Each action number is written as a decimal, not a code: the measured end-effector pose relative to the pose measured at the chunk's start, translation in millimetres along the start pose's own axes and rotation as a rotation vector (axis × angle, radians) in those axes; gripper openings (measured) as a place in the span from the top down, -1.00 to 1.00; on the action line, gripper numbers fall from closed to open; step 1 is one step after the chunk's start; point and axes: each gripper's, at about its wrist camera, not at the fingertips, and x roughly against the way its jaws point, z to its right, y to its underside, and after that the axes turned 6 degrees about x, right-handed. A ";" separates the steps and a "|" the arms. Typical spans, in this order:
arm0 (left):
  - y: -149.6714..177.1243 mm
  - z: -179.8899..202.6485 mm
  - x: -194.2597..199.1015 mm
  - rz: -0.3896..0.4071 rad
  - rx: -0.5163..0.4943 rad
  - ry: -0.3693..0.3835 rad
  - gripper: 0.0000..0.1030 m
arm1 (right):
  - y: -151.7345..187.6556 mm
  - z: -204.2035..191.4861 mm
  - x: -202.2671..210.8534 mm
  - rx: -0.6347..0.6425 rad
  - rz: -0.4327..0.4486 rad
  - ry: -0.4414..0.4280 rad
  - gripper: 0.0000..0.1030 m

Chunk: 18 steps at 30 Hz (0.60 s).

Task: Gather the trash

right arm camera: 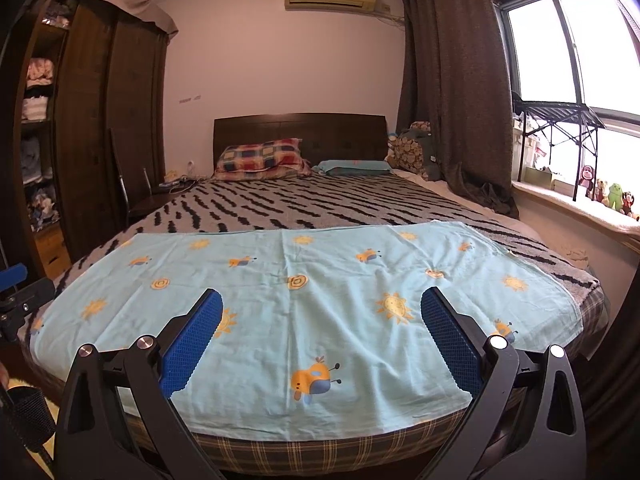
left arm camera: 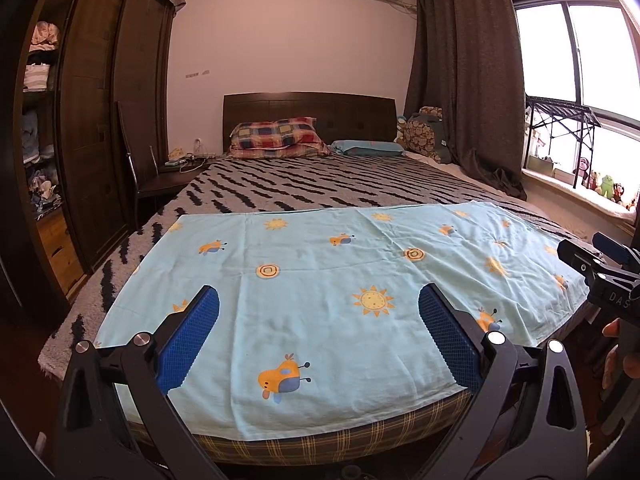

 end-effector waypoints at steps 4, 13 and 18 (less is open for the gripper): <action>0.4 0.0 -0.1 -0.001 0.000 -0.002 -0.84 | -0.1 -2.3 -0.3 -0.002 -0.003 -0.005 -0.94; 2.5 0.1 -0.4 -0.010 -0.004 -0.004 -0.84 | 0.6 -7.1 -1.8 -0.005 -0.010 -0.013 -0.94; 3.3 0.1 -1.3 -0.014 -0.004 -0.004 -0.84 | 1.8 -8.2 -3.4 -0.003 -0.018 -0.012 -0.94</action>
